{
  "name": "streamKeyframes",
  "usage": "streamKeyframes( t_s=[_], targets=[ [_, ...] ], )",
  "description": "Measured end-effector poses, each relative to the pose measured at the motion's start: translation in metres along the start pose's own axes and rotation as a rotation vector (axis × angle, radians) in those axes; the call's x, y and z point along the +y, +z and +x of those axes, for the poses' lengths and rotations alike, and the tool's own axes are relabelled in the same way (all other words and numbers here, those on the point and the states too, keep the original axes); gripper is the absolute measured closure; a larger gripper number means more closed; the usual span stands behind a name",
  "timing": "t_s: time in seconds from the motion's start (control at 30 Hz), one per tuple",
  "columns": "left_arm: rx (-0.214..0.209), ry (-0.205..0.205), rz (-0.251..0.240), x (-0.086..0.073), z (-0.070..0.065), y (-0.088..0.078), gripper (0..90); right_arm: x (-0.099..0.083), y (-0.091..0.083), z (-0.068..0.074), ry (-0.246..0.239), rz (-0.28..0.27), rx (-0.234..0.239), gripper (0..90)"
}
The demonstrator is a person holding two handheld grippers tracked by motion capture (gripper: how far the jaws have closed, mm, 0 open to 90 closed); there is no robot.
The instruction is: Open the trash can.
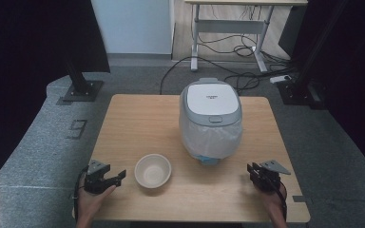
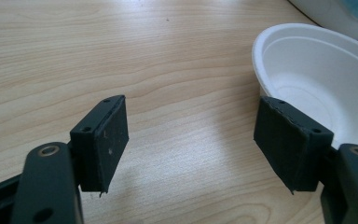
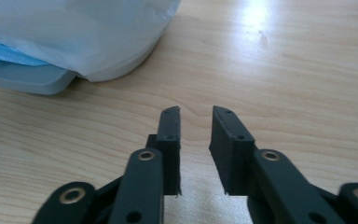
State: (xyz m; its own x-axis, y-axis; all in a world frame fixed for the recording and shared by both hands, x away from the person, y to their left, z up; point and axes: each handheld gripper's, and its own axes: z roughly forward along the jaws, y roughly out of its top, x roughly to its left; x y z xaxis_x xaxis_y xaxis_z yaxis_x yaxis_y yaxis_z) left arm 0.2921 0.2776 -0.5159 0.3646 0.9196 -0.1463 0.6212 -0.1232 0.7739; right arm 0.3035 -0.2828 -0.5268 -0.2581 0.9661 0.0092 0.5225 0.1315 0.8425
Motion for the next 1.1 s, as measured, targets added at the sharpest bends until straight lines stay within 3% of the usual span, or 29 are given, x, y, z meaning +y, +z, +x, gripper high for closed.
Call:
streamKeyframes(
  t_s=[0.23, 0.7, 1.1],
  targets=[
    [-0.005, 0.007, 0.006, 0.001, -0.001, 0.001, 27.1, 0.004, -0.004, 0.002, -0.004, -0.031, 0.057, 88.9],
    [-0.011, 0.002, 0.009, 0.001, -0.001, 0.001, 28.8, 0.012, 0.001, 0.016, -0.033, -0.044, 0.232, 89.4],
    [-0.015, -0.007, 0.012, 0.001, -0.001, 0.002, 28.9, 0.018, 0.010, 0.039, -0.087, -0.043, 0.227, 89.5]
  ],
)
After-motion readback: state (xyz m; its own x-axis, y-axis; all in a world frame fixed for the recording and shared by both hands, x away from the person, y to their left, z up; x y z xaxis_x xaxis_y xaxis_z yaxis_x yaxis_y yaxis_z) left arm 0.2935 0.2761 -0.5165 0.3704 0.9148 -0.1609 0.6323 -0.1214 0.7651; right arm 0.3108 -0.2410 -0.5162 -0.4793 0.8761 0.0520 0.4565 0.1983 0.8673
